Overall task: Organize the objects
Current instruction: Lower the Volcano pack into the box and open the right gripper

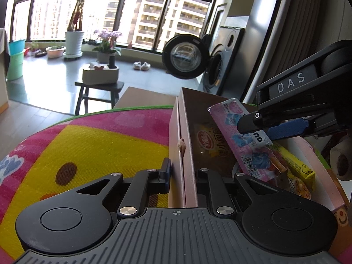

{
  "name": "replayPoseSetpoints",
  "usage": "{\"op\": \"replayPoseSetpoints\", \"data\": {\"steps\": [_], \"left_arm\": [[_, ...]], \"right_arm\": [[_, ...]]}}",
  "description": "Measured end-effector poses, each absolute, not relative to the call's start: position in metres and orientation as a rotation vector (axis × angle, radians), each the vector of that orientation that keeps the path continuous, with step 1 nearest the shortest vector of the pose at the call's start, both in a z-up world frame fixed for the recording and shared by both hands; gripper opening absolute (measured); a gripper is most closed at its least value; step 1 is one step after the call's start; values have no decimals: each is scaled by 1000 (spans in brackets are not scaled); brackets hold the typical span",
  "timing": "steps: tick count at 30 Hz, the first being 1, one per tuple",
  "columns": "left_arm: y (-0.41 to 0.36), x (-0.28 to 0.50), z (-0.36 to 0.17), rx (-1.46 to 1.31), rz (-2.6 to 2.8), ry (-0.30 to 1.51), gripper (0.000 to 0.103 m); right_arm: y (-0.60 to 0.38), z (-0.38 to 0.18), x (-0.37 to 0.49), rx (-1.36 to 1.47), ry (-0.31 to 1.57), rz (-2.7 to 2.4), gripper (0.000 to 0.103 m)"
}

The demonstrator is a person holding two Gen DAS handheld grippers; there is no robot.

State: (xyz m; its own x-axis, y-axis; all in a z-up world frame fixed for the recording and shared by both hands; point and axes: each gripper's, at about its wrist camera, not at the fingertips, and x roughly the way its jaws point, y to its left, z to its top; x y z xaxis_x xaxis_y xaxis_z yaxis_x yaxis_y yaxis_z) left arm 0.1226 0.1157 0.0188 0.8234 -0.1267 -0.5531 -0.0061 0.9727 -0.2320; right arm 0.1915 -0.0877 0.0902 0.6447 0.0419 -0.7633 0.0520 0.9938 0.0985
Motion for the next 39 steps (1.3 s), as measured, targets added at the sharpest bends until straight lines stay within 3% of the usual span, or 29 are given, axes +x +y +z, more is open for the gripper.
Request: {"op": "replayPoseSetpoints", "data": {"steps": [24,28,35,39], "left_arm": [[118,120,21,-230,-66,603,16],[119,119,21,-235,-68,604,16],[119,119,21,-234,-68,604,16],[120,118,22,-232,-67,602,16]], "right_arm": [[-39,83,180,-147,824,45,44],[-54,81,185,-78,851,-4,37],[-108,86,164,157,907,62,38],[-126,103,113,64,809,70,44]]}}
